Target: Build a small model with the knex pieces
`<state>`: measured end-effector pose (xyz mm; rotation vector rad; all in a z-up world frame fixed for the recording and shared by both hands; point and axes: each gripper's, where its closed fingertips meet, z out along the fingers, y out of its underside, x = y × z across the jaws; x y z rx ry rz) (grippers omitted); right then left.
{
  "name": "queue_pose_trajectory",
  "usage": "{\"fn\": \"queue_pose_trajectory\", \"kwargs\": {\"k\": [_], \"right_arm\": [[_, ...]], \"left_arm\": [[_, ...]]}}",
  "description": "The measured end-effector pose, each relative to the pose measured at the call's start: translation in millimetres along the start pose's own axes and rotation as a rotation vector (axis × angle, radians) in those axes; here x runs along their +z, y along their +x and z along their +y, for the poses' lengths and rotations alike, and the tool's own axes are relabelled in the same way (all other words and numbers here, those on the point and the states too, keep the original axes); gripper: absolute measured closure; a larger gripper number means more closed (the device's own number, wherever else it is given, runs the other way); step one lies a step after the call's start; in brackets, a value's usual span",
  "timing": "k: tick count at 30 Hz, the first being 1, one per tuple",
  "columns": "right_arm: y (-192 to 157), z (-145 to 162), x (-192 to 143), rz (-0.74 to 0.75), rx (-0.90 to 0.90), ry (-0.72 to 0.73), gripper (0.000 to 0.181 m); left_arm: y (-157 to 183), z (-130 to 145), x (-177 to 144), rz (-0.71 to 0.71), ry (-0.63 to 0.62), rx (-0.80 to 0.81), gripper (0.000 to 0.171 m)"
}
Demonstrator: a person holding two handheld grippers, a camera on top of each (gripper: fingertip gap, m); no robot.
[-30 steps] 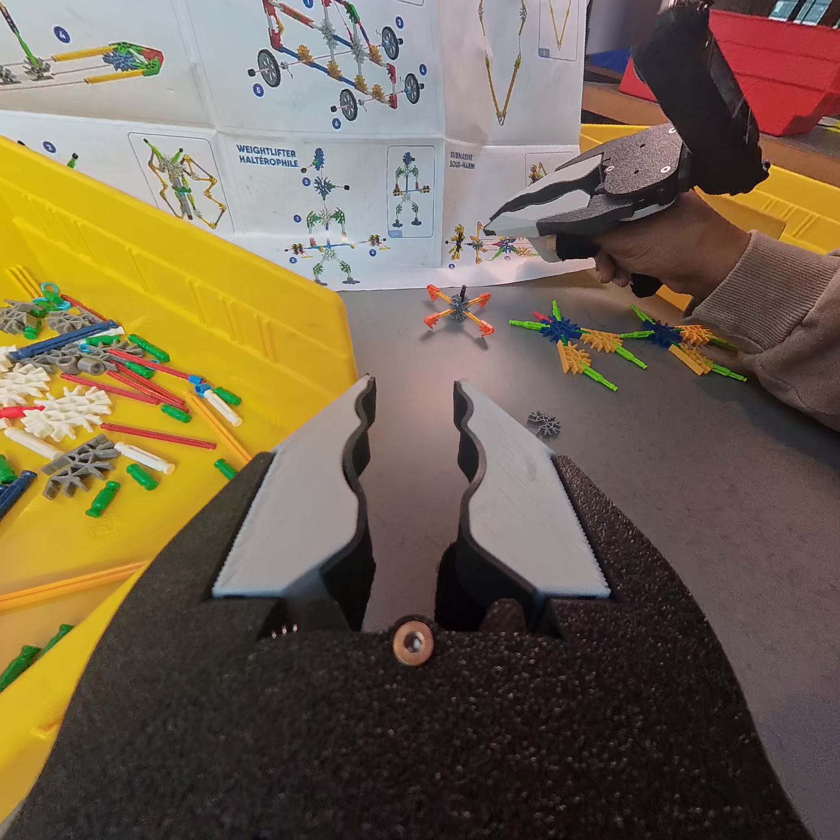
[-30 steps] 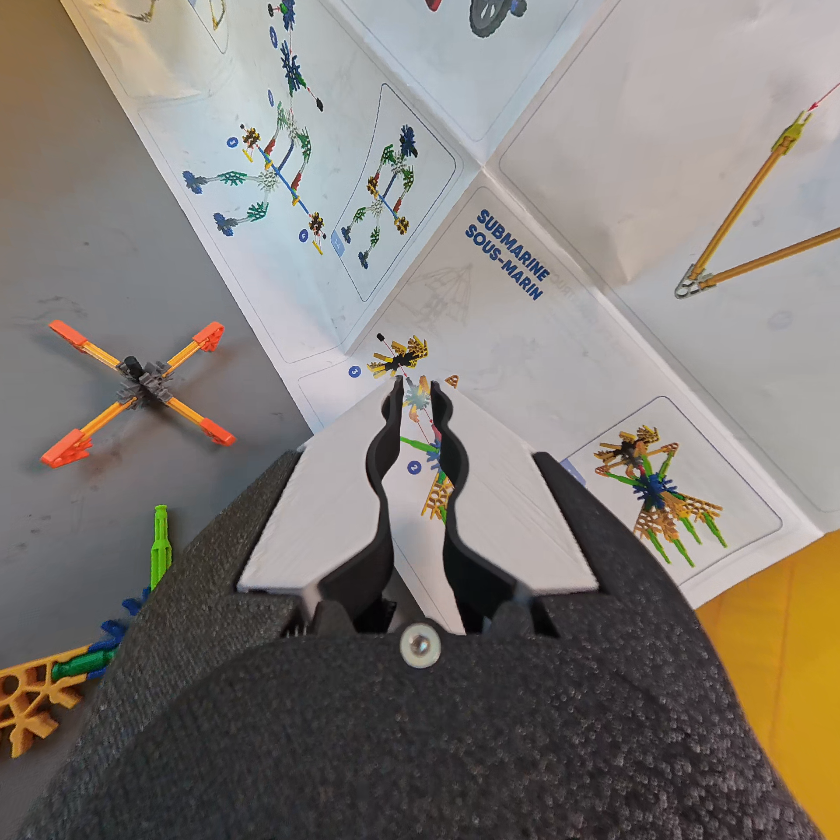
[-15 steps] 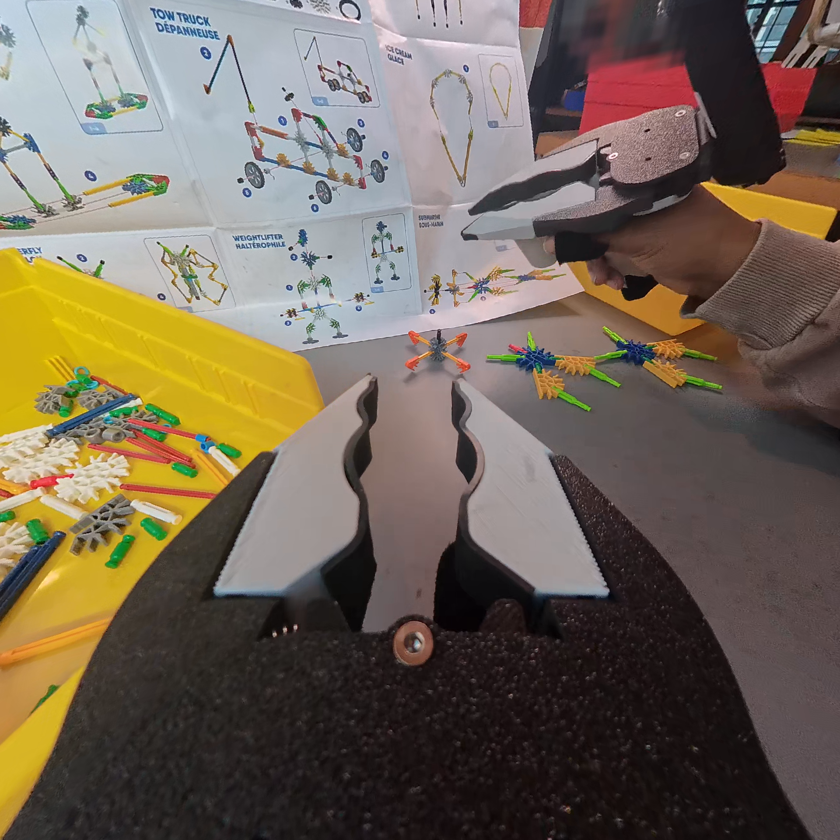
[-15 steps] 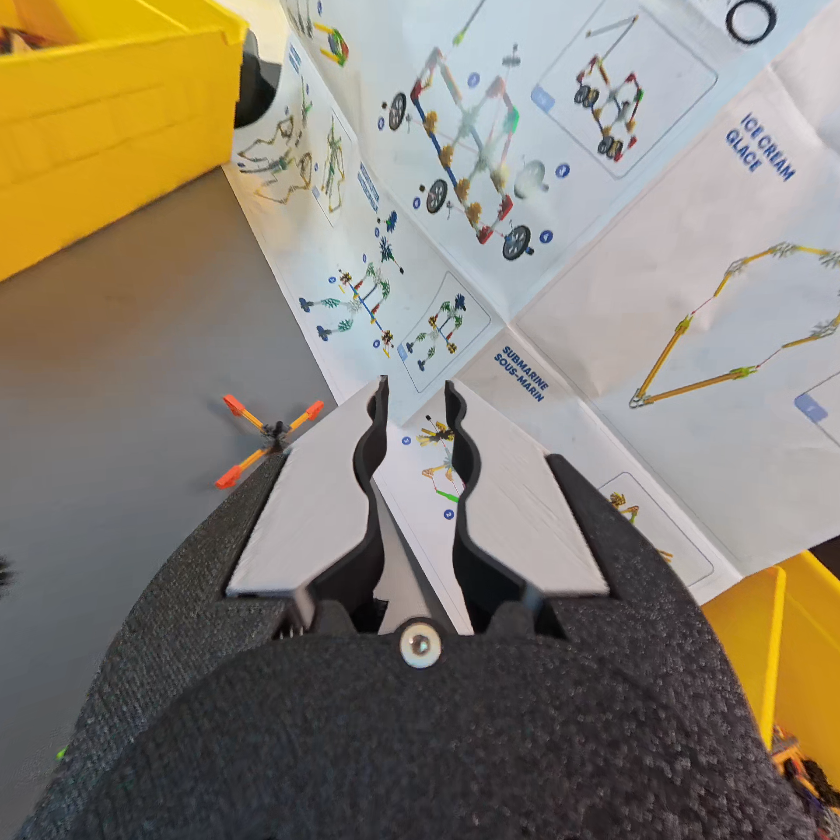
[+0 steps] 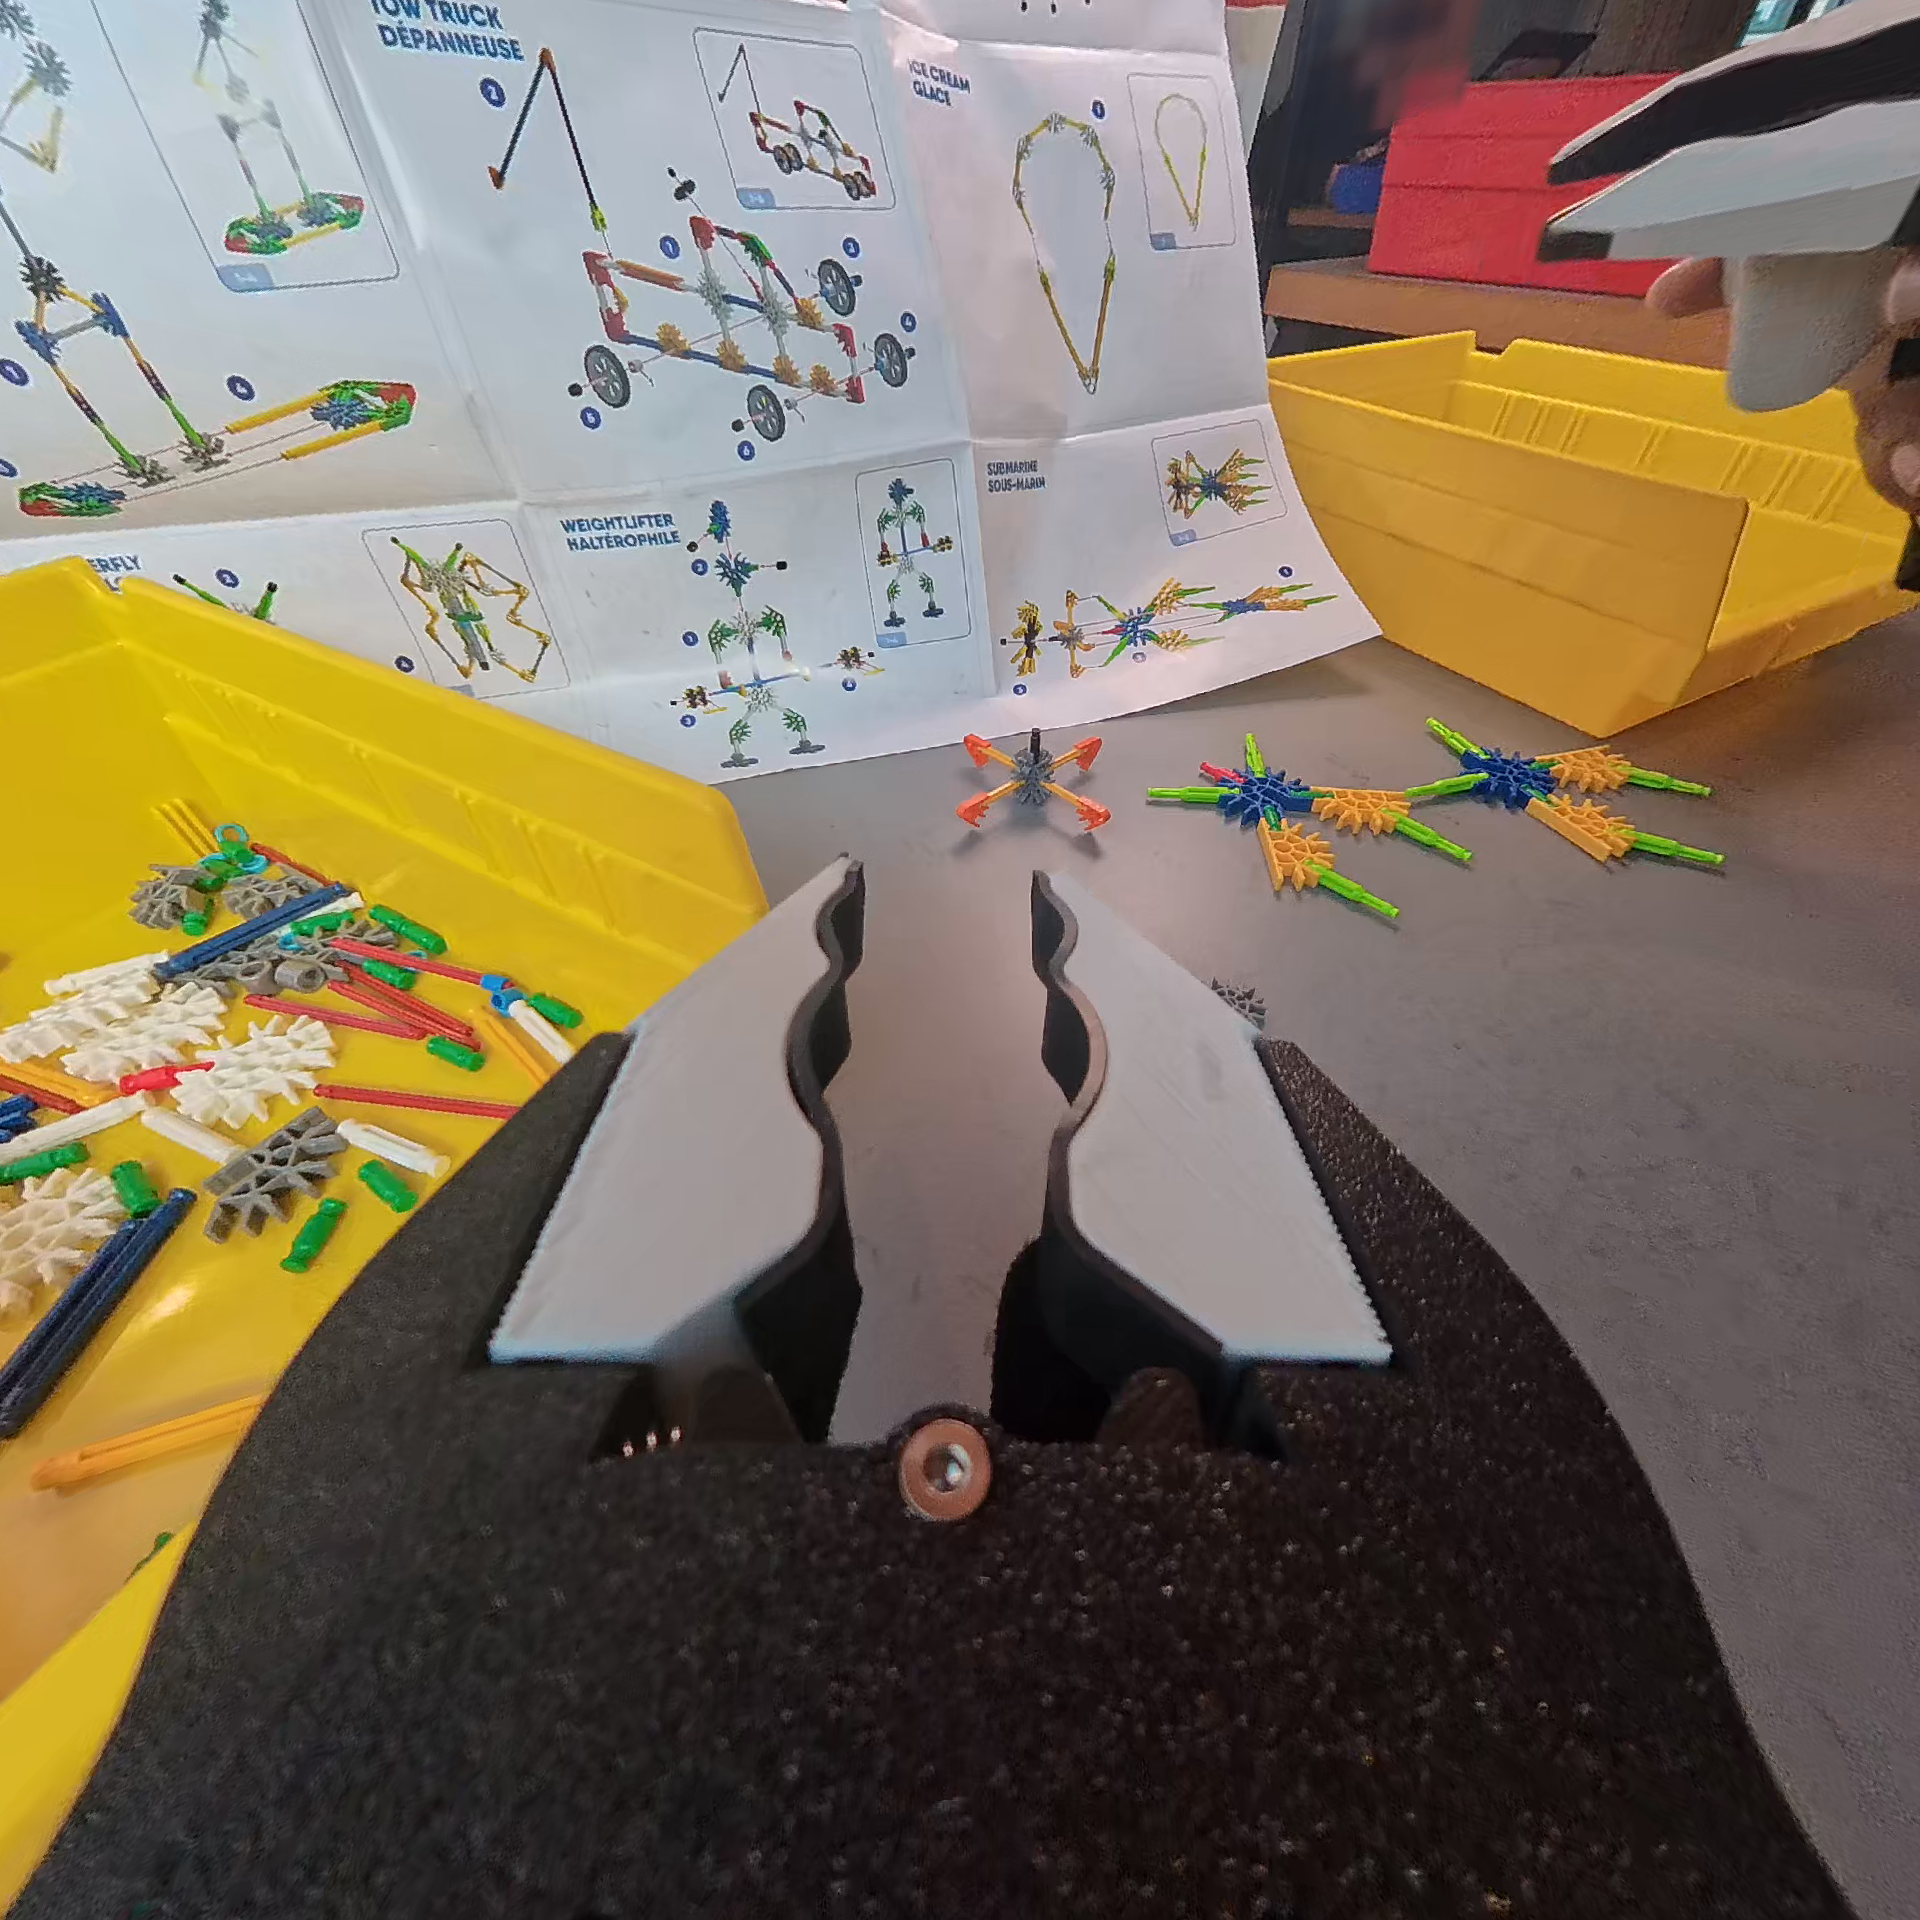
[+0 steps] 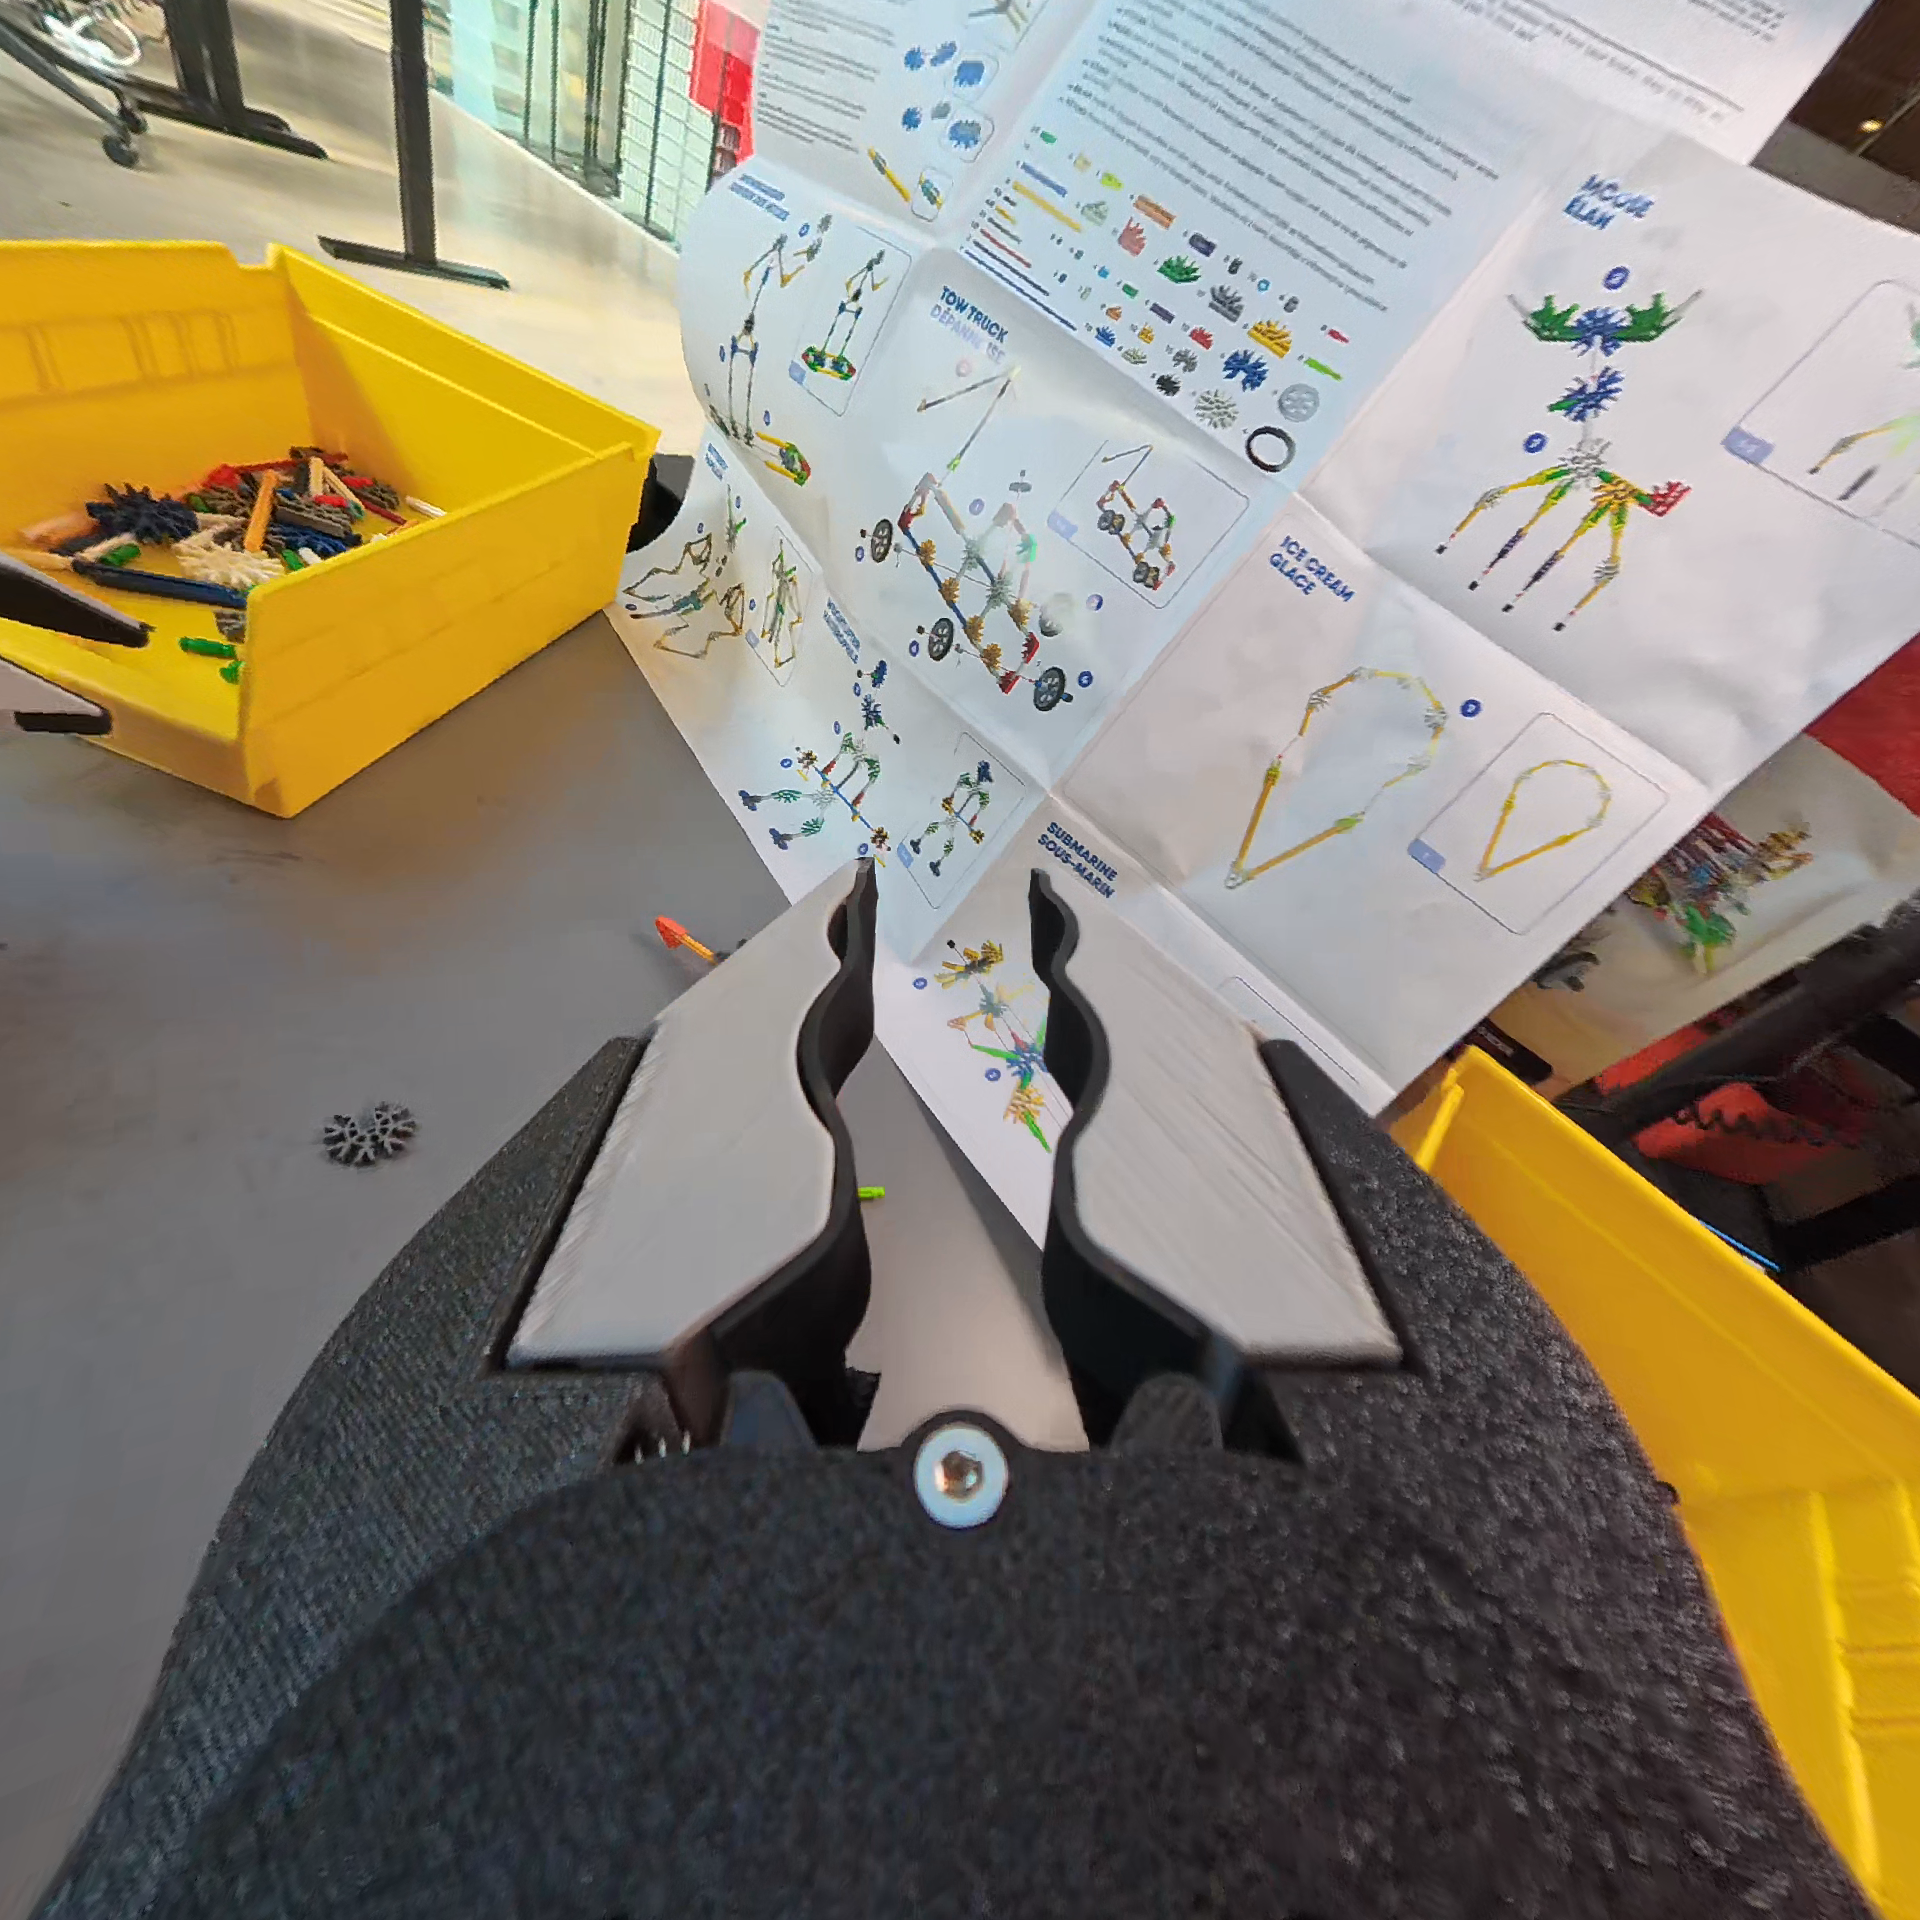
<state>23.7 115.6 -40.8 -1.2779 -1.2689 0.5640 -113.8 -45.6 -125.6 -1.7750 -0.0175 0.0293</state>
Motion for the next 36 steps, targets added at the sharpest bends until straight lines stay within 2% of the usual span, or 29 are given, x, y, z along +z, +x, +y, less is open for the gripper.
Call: {"fn": "queue_pose_trajectory", "kwargs": {"k": [3,9,13,16,19,23,27,33,36], "right_arm": [[29.3,5.6,-34.2,0.121,-0.001,0.024,0.154],[132.2,31.3,-101.3,0.434,0.089,-0.02,0.152],[178.5,64.9,-122.0,0.468,0.219,-0.089,0.153],[191.2,92.0,-110.8,0.402,0.304,-0.159,0.153],[191.8,125.2,-80.2,0.307,0.327,-0.298,0.155],[189.0,187.3,-33.0,0.158,0.374,-0.541,0.155],[187.7,229.7,1.6,0.051,0.499,-0.643,0.158],[187.7,261.9,20.1,0.019,0.565,-0.738,0.159],[189.5,261.9,23.1,0.03,0.554,-0.745,0.162]], "left_arm": [[1.1,2.8,1.5,0.0,-0.011,0.008,0.139],[0.9,5.3,2.8,0.003,-0.019,-0.01,0.14],[2.0,5.5,2.8,0.001,-0.021,-0.025,0.14],[-0.1,8.0,3.4,-0.018,-0.031,-0.029,0.139],[-1.8,9.1,3.6,-0.034,-0.036,-0.035,0.139],[-1.5,11.5,4.7,-0.043,-0.046,-0.025,0.14],[-2.8,13.2,3.8,-0.053,-0.051,-0.008,0.14],[-9.2,17.7,4.9,-0.053,-0.06,-0.034,0.14],[-9.3,20.2,6.8,-0.04,-0.068,-0.044,0.14]]}}
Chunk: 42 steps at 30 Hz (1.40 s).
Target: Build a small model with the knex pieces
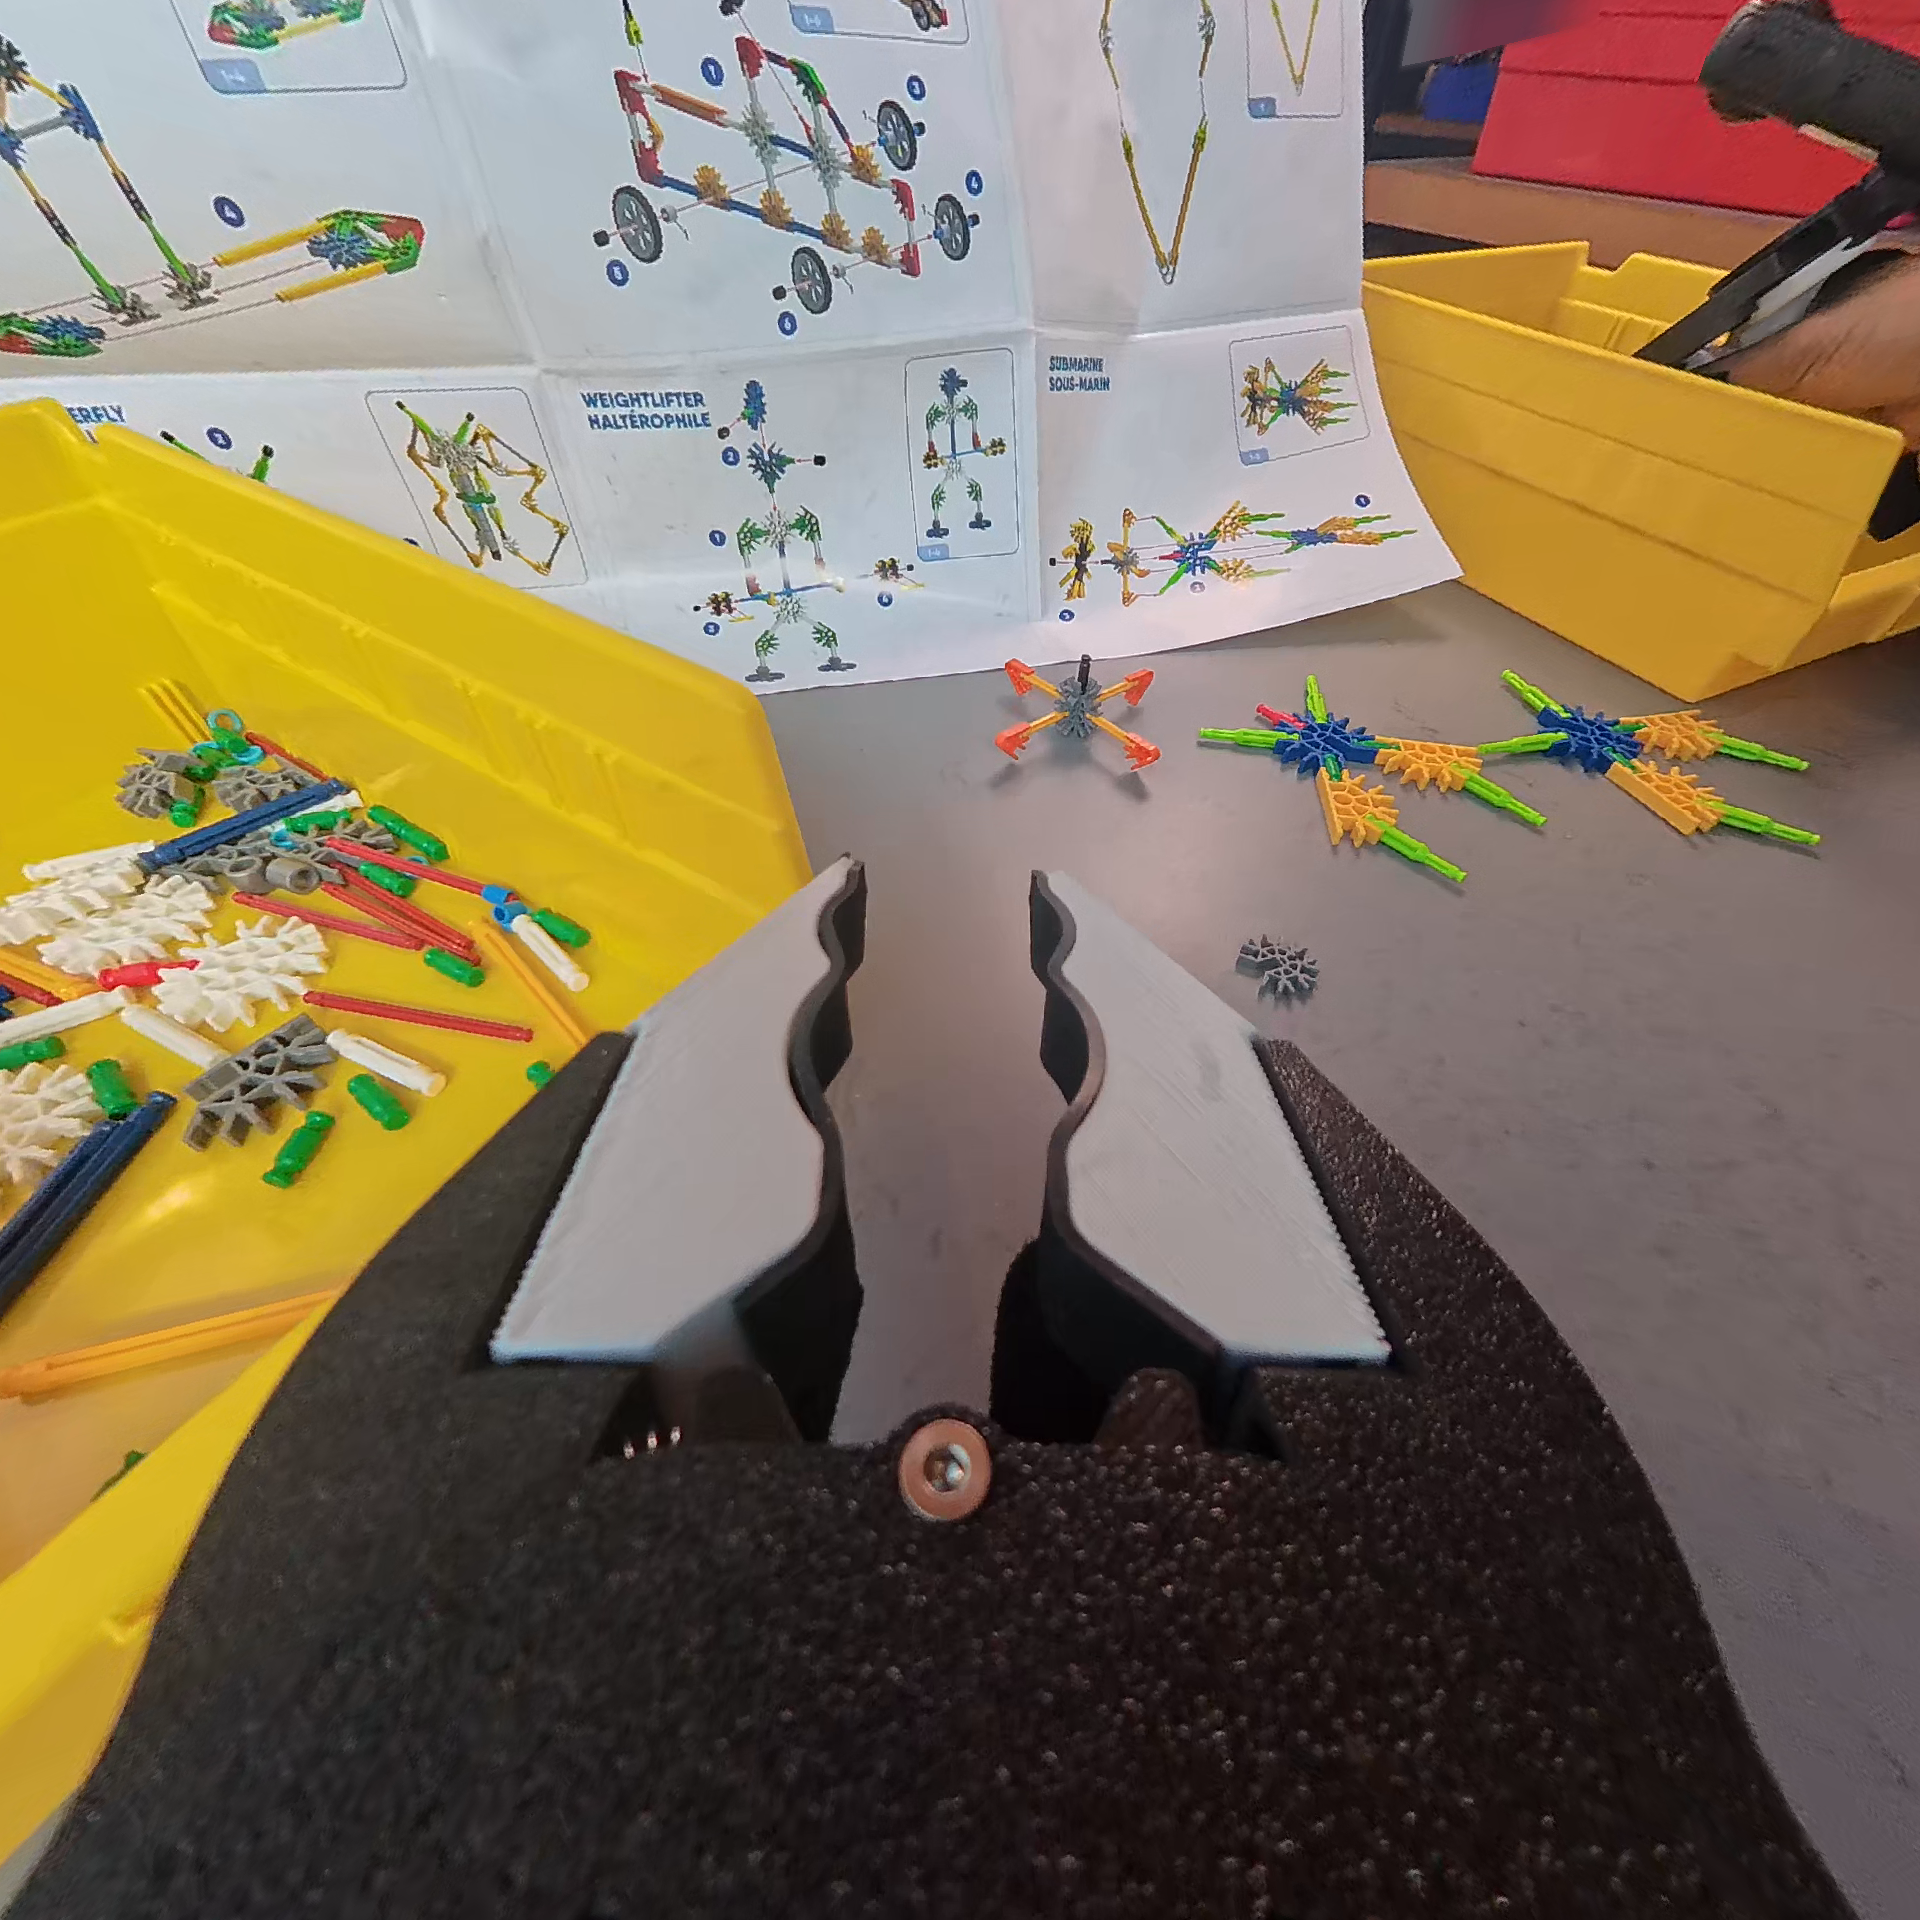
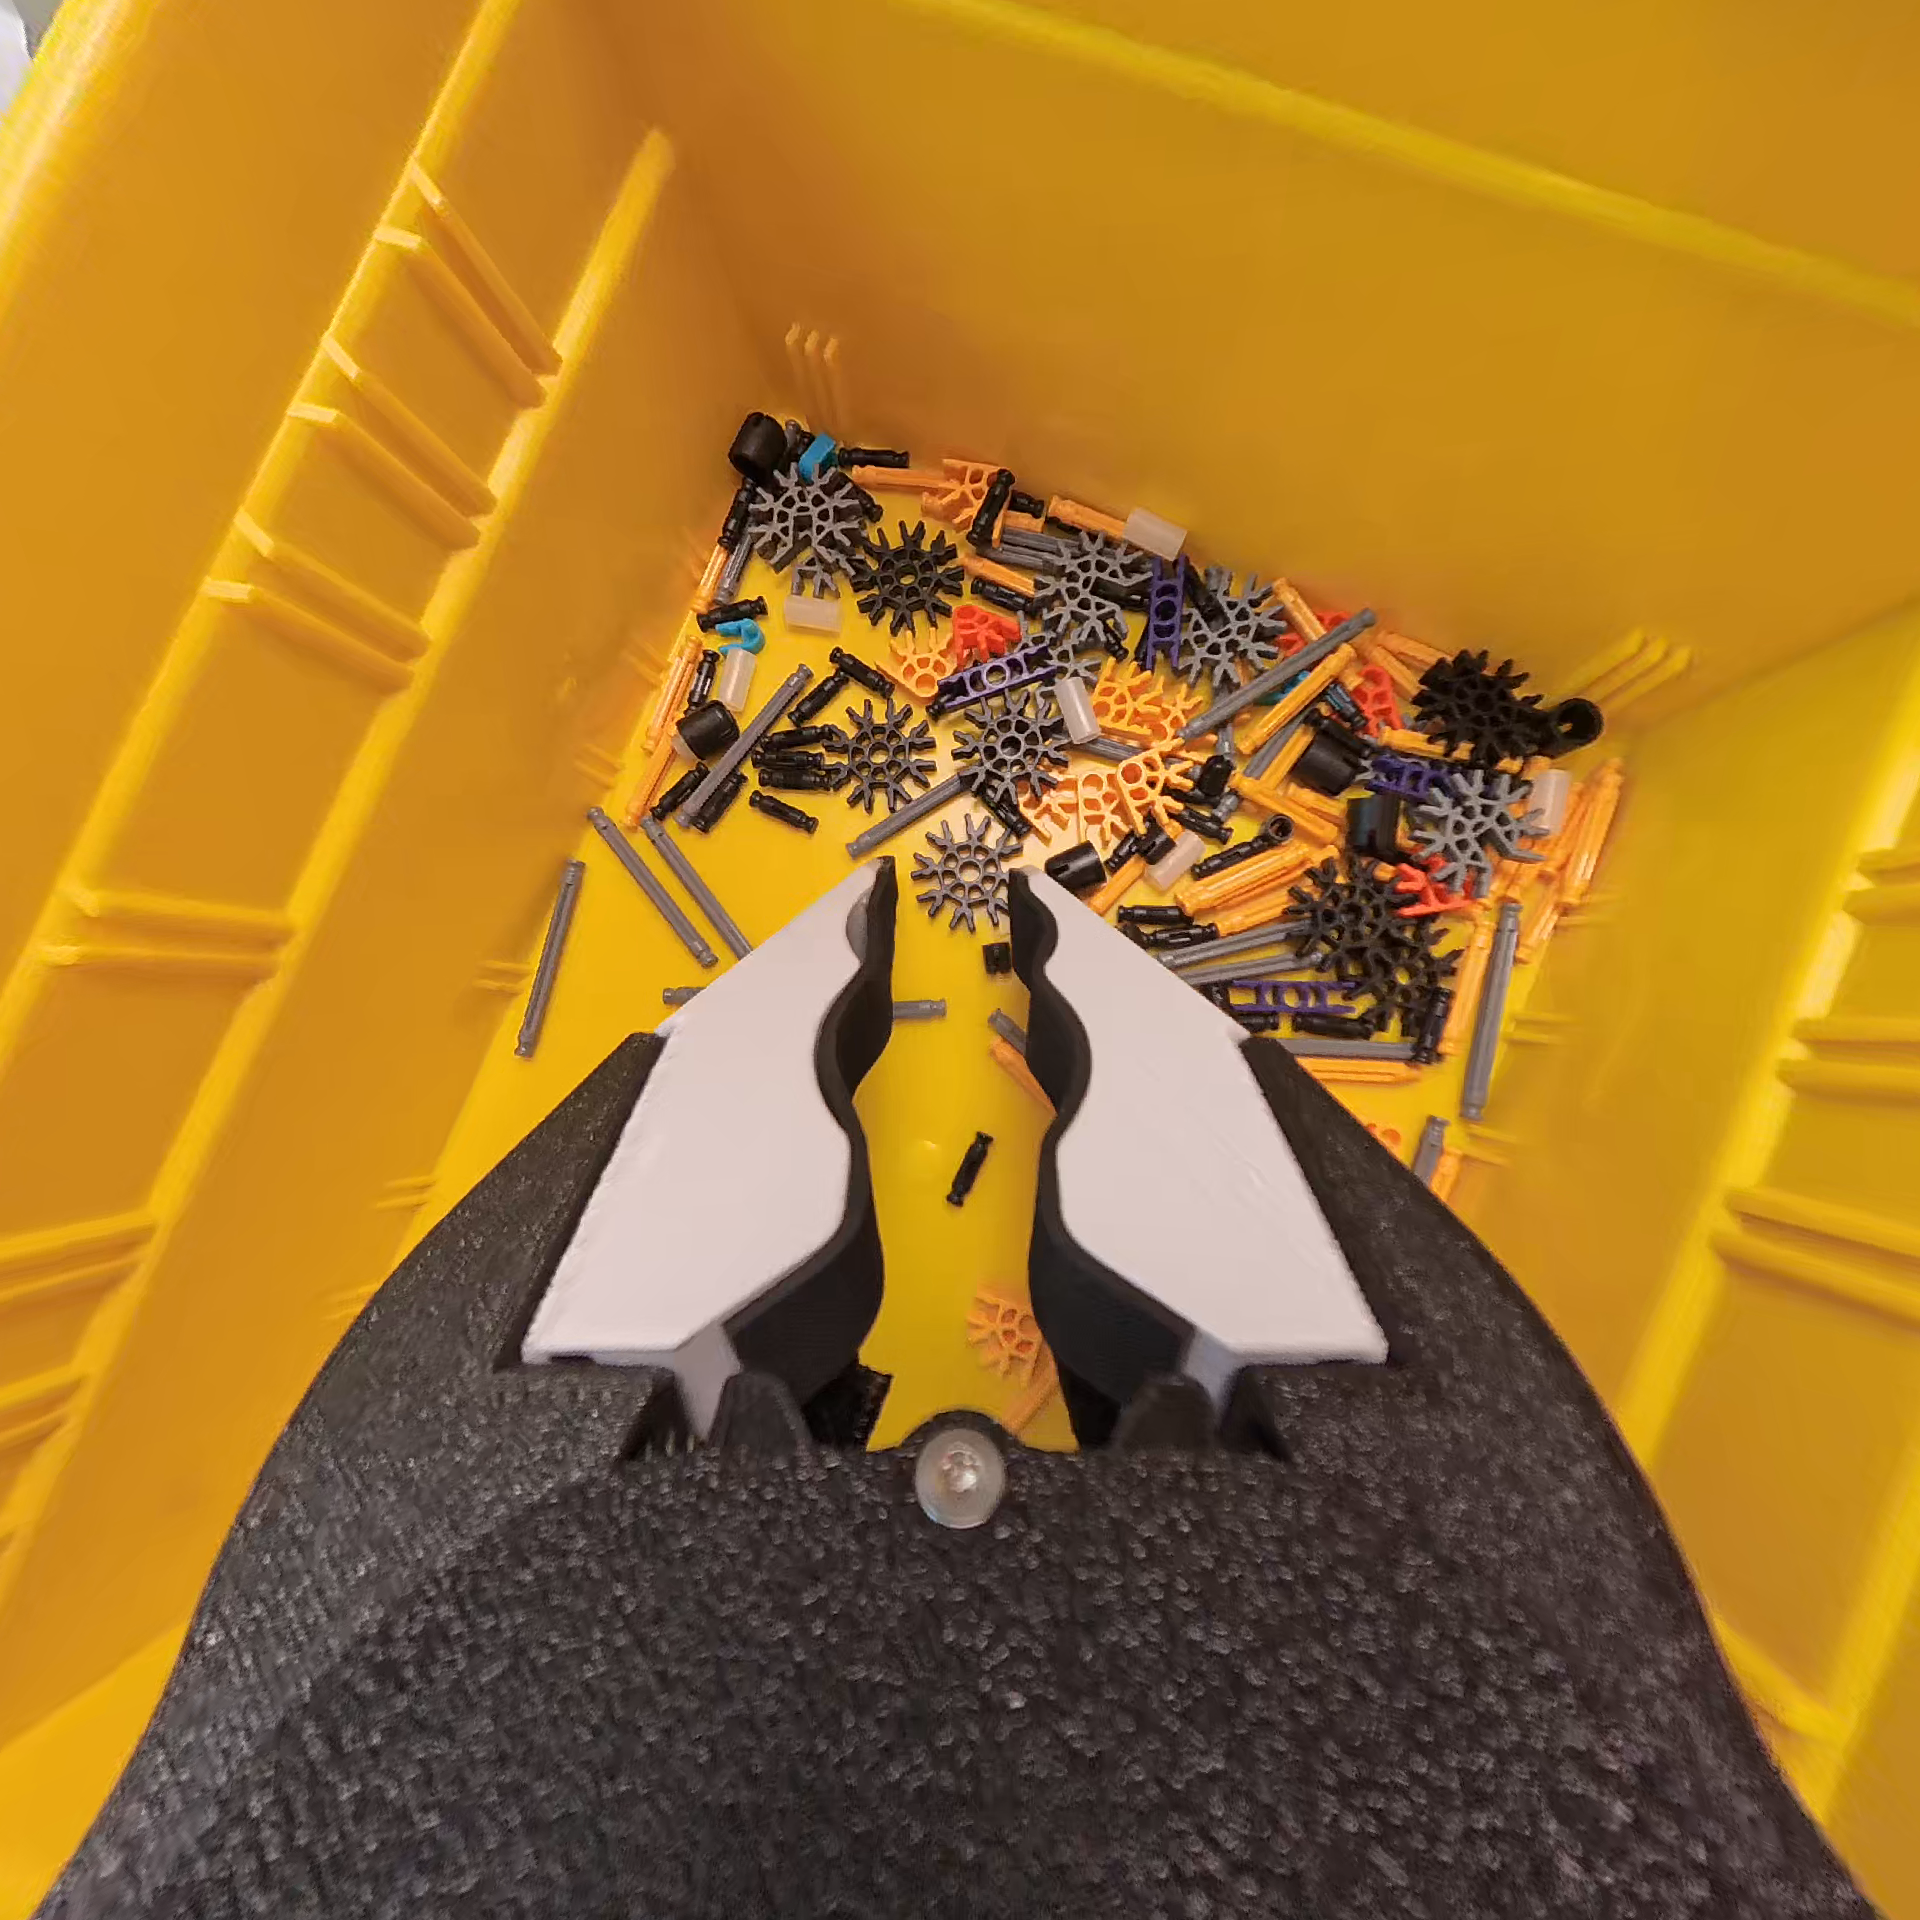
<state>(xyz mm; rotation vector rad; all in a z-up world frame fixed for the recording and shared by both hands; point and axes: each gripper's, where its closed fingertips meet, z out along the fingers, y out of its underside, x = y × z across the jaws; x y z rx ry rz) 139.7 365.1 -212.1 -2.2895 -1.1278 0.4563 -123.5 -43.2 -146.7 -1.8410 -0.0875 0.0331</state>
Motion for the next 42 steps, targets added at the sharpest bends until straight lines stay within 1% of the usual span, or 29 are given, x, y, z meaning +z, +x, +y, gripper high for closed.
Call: {"fn": "queue_pose_trajectory", "kwargs": {"k": [3,7,8,11,13,14,17,22,24,25,28,30,36,39,42], "right_arm": [[3.8,0.1,1.0,0.041,-0.028,-0.026,0.168],[6.9,1.7,-0.4,0.096,-0.077,-0.062,0.167],[7.2,2.1,-1.2,0.109,-0.09,-0.067,0.163],[4.4,5.0,-1.2,0.104,-0.101,-0.082,0.162],[-3.4,9.1,-1.1,0.058,-0.101,-0.108,0.17],[-6.4,8.9,-1.2,0.043,-0.098,-0.105,0.169],[-2.3,7.4,-0.9,0.072,-0.108,-0.103,0.16],[-1.7,6.0,1.7,0.033,-0.081,-0.099,0.158],[-1.6,5.6,2.0,0.024,-0.091,-0.092,0.162],[-2.9,5.4,2.2,0.014,-0.097,-0.086,0.169],[-4.5,4.8,2.8,0.0,-0.104,-0.074,0.174],[-7.3,4.8,3.2,-0.018,-0.107,-0.065,0.181],[-8.4,4.7,1.5,-0.024,-0.104,-0.042,0.181],[-7.5,-0.1,-3.5,-0.031,-0.092,-0.003,0.181],[-5.8,-5.3,-8.9,-0.041,-0.087,0.03,0.164]], "left_arm": [[1.9,0.4,1.2,0.017,-0.003,-0.005,0.14],[3.6,0.0,0.3,0.029,-0.001,-0.002,0.14],[3.6,-0.6,-0.2,0.031,0.001,-0.002,0.14],[3.0,-1.6,-1.0,0.035,0.006,-0.007,0.14],[3.6,-1.6,-1.0,0.042,0.006,-0.012,0.14],[4.2,-1.5,-1.0,0.045,0.005,-0.011,0.14],[5.6,-2.0,-1.4,0.052,0.007,-0.008,0.14],[6.3,-1.2,-0.8,0.061,0.003,-0.015,0.14],[6.5,-0.8,-0.8,0.065,0.001,-0.02,0.14],[6.5,-0.8,-0.7,0.067,0.0,-0.023,0.14],[6.0,-0.1,-0.3,0.069,-0.002,-0.028,0.14],[6.0,0.5,-0.1,0.072,-0.005,-0.032,0.14],[5.5,0.5,-0.3,0.074,-0.004,-0.038,0.14],[5.3,0.7,-0.3,0.077,-0.004,-0.045,0.14],[5.5,1.3,0.0,0.085,-0.007,-0.057,0.14]]}}
